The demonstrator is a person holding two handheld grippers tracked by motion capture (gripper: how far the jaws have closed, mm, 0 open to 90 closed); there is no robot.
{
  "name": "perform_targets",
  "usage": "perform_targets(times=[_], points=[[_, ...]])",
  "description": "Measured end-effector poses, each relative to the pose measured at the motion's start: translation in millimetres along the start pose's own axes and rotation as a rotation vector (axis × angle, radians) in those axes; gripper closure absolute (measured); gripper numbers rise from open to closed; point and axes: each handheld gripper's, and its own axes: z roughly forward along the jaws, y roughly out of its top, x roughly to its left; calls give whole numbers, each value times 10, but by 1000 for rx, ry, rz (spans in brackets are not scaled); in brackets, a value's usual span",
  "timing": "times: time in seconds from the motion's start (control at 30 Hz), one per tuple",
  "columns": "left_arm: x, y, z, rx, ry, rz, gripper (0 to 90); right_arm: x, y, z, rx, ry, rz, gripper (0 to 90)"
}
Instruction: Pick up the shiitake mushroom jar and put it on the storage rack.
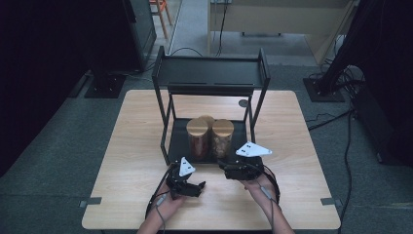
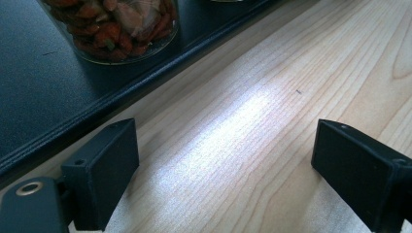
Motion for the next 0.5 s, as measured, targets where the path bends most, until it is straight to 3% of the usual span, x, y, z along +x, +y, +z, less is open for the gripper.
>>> perform_targets(times=[0.5], points=[[-1, -1, 1, -2, 1, -1, 102, 2, -203, 2, -33, 38, -22, 222]])
